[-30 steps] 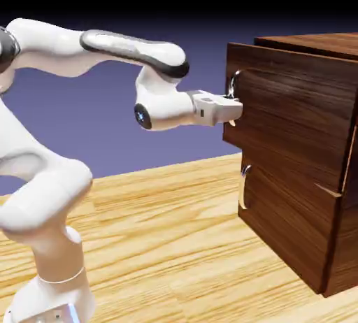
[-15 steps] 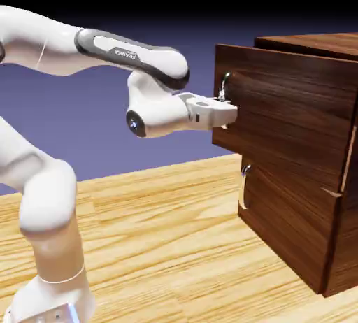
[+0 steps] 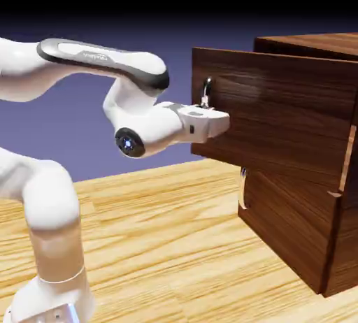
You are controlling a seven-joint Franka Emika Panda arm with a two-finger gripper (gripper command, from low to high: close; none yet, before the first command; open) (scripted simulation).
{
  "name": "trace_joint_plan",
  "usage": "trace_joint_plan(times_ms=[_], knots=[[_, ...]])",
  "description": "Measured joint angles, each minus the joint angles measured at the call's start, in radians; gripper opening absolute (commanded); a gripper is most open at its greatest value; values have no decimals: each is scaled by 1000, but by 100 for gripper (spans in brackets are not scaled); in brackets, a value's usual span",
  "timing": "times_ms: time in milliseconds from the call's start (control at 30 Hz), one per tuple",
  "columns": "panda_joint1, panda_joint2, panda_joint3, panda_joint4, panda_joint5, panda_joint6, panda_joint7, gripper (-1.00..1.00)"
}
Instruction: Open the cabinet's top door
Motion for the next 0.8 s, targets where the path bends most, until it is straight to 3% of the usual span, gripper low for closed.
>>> trace_joint_plan(times_ms=[467, 800], knots=[[-105, -113, -345, -51, -606, -332, 232, -100], [-104, 30, -696, 132, -1003, -732, 256, -100]])
